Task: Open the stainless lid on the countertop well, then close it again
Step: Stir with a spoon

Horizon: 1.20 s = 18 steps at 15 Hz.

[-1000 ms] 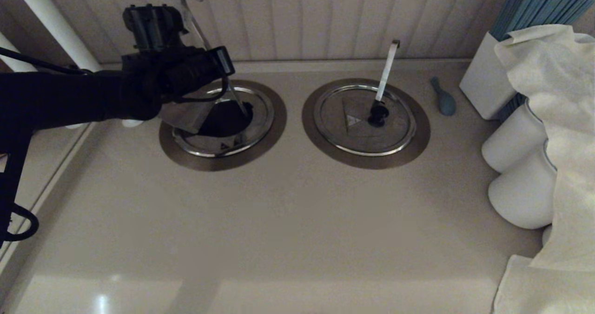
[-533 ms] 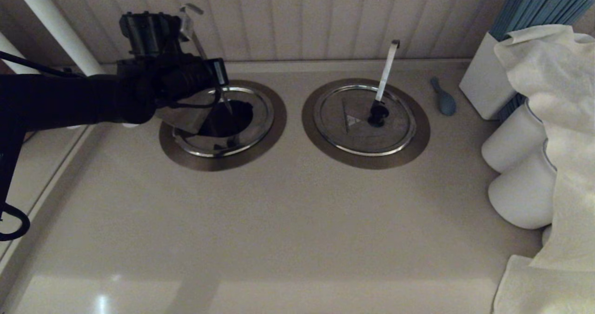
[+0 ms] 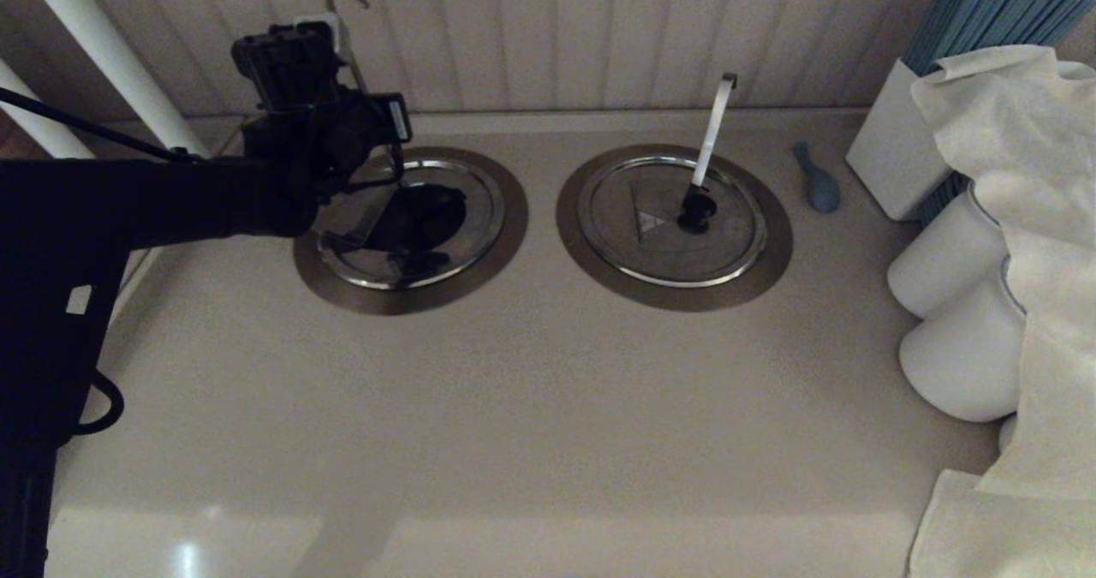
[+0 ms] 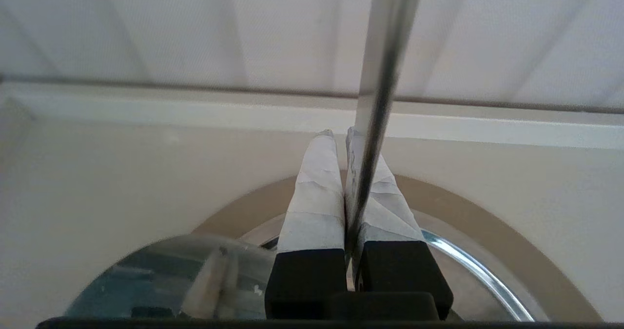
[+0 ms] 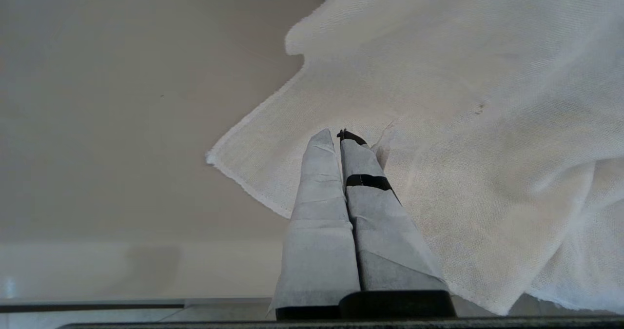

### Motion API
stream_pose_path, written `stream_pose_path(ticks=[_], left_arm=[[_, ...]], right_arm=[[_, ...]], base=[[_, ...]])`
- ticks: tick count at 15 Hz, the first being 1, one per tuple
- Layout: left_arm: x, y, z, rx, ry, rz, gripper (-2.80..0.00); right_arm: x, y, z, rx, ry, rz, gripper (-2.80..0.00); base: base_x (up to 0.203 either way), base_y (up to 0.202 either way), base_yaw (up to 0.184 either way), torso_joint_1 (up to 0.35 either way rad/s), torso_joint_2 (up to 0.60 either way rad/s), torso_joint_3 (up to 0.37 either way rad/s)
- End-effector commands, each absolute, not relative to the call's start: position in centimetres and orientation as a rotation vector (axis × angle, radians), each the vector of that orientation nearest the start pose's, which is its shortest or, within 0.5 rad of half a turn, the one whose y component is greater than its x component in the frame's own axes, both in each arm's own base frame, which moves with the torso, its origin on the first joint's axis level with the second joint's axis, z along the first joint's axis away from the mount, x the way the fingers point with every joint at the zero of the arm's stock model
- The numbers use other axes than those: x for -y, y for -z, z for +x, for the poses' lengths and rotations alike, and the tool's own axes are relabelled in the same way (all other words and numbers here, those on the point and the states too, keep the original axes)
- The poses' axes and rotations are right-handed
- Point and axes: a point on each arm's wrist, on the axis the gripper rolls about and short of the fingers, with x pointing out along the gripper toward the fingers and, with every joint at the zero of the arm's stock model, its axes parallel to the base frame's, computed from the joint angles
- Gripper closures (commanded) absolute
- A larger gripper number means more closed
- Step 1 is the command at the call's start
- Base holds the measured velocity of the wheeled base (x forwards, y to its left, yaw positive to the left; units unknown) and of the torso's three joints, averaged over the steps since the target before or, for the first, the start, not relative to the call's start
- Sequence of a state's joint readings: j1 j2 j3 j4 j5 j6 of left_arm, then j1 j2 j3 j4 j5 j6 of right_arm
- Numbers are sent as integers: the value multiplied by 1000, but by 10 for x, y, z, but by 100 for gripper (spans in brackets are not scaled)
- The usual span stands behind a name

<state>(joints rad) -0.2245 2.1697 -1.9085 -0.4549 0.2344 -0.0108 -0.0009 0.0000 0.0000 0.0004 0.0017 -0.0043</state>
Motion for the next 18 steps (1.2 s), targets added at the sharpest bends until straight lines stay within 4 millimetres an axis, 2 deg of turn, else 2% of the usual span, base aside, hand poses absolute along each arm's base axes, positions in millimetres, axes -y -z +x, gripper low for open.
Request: stream_pose_path(ticks=[1,8,13,14,18], left_arm=[[104,-289,451,181,4,-68,0],[127,-299,432,105,121,-217,0],[122,-305,416,28,207,-247,0],[120,-302,418,16,199,-240,0],[94,-292,425,-27,157,-150,0]], right_arm=[[0,-75,-23,-1,-1,-5,0],[0,-75,-23,-1,-2,-5,0],[0,-75,-23,0,-2,-5,0],[0,-75,-23,-2,-2,-5,0],[0,-75,-23,-1,-1,-5,0]], base=[[0,0,0,0,0,0],[0,0,0,0,0,0],[0,0,0,0,0,0],[0,0,0,0,0,0],[0,0,0,0,0,0]])
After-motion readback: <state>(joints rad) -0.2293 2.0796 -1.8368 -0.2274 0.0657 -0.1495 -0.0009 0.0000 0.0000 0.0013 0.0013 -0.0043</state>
